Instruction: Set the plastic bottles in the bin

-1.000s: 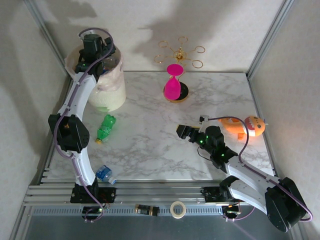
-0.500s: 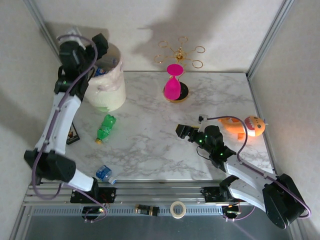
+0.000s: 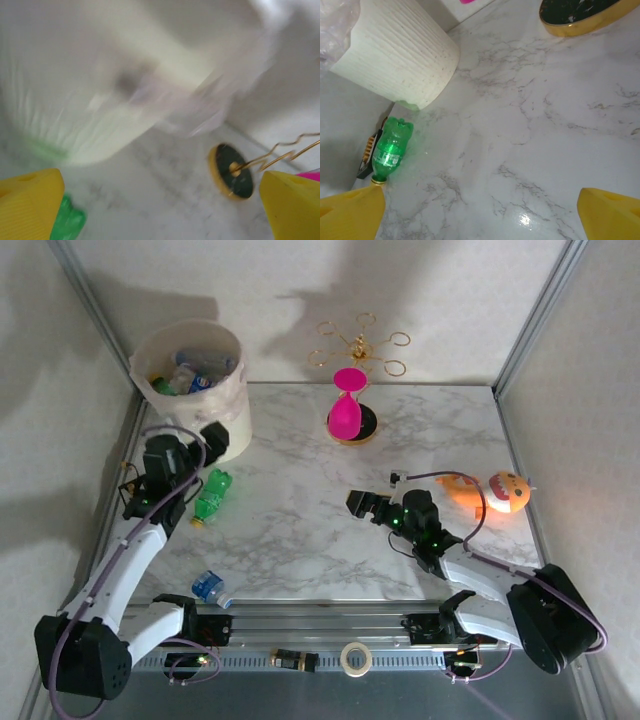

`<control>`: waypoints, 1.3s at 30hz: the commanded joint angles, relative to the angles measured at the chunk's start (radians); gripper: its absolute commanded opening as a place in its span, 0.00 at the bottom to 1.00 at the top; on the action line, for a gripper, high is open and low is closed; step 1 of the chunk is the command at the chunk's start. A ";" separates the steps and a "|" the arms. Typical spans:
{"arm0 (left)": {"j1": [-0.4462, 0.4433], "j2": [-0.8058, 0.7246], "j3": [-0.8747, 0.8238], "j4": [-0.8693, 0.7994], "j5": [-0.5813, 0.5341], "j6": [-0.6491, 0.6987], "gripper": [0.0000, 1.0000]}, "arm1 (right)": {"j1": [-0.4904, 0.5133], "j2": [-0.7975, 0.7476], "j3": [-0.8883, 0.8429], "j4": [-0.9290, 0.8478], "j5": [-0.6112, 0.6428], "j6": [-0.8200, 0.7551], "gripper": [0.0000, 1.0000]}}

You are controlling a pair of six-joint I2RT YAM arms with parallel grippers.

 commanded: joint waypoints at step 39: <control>-0.083 0.556 -0.015 0.027 -0.117 0.119 1.00 | 0.004 0.003 0.038 -0.021 -0.009 0.007 0.99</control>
